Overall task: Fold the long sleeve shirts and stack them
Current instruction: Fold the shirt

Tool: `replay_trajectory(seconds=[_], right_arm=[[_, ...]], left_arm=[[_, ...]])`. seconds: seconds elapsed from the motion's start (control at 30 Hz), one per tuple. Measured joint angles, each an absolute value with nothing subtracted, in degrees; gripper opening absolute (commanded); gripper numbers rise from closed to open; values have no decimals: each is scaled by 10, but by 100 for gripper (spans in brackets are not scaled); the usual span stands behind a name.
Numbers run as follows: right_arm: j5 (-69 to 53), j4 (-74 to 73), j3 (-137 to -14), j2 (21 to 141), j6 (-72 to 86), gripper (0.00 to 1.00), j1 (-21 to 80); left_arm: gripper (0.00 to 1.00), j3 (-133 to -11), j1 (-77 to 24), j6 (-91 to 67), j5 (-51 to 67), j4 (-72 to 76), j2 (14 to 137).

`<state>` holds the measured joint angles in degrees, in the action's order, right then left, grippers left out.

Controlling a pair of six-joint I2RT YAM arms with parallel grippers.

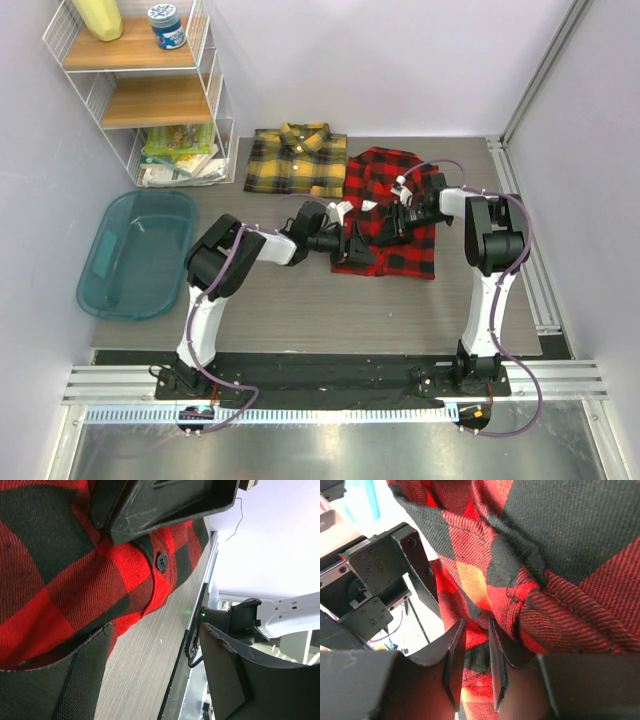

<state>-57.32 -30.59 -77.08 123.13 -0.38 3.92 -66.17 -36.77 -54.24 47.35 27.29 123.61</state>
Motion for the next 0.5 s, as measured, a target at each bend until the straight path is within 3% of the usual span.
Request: replay_trajectory(seconds=[0.17, 0.27, 0.37, 0.5], right_arm=[[-572, -322, -777, 1223, -19, 50, 39], [-557, -348, -781, 1194, -33, 55, 41], [-546, -382, -781, 1134, -46, 54, 33], [-553, -402, -744, 1028, -60, 43, 17]], left_arm=[[78, -612, -369, -573, 480, 337, 1218], [78, -588, -371, -583, 482, 328, 1188], [77, -592, -371, -573, 480, 291, 1145], [73, -632, -371, -552, 479, 259, 1120]])
